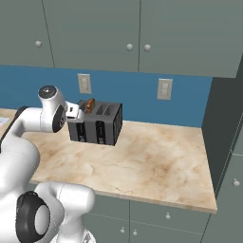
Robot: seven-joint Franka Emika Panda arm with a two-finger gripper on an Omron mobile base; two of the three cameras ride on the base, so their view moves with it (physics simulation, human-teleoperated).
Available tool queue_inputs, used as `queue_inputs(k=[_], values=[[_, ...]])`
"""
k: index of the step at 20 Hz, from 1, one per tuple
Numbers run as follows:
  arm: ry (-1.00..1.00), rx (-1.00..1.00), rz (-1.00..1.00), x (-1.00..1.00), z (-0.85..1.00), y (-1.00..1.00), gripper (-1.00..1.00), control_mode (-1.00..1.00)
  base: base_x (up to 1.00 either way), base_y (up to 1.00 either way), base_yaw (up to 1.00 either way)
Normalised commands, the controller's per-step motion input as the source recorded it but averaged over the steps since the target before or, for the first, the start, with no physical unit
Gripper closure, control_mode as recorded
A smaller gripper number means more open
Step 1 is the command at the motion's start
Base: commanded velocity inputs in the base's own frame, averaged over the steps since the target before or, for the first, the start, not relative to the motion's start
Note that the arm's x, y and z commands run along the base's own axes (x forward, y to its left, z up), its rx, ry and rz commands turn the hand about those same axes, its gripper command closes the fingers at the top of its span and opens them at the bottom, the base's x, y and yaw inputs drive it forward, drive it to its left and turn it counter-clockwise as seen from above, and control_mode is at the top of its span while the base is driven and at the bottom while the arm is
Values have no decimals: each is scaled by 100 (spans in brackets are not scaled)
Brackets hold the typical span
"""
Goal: Start the toaster. Once the lever pops up, take the bread to the plate on the dining counter.
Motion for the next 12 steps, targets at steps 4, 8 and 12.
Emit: queue_inputs(k=[4, 8, 12], values=[[0, 0, 0, 20, -11, 1, -100, -100, 0, 0, 0], [0, 0, 0, 16, -5, 0, -100, -100, 0, 0, 0], [0, 0, 0, 17, -3, 0, -100, -100, 0, 0, 0]])
